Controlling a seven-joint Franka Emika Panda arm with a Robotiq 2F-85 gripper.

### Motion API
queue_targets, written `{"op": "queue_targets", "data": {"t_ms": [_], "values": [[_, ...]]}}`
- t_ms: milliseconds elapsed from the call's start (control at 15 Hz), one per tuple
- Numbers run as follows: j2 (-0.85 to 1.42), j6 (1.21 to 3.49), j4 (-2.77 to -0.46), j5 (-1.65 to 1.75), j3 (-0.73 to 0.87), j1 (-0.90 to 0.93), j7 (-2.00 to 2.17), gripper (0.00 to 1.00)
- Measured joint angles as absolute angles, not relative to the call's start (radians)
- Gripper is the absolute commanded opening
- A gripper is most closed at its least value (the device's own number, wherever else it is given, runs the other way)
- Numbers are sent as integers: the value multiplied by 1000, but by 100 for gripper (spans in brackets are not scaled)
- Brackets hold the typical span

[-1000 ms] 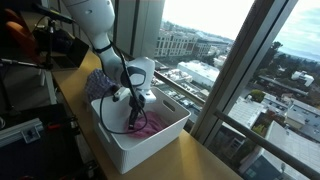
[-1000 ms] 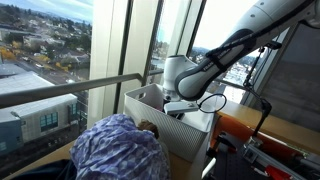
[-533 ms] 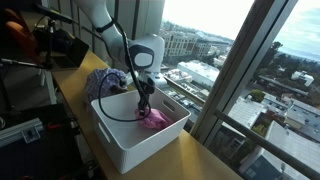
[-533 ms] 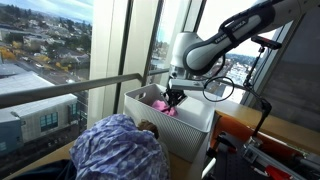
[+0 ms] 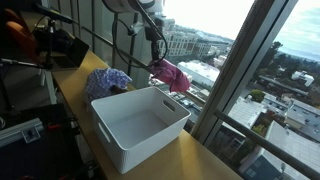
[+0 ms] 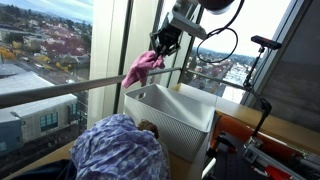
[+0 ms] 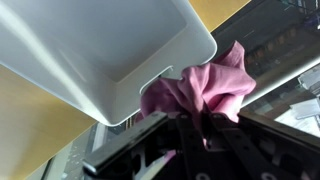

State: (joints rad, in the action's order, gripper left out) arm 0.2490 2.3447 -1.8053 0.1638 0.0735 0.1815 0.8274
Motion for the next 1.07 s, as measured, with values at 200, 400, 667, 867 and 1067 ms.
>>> {"op": "queue_targets", "data": {"t_ms": [200,400,667,867,1067], "values": [[228,2287,-1688,208,19,219,822,3],[234,2168,-1548,210,-46,264,811,3],[287,1944,-1352,190,-128,334,810,3],[351,1845,-1275,156,-153,364,793,3],[394,1831,-1317,115,-155,357,744,3]]}}
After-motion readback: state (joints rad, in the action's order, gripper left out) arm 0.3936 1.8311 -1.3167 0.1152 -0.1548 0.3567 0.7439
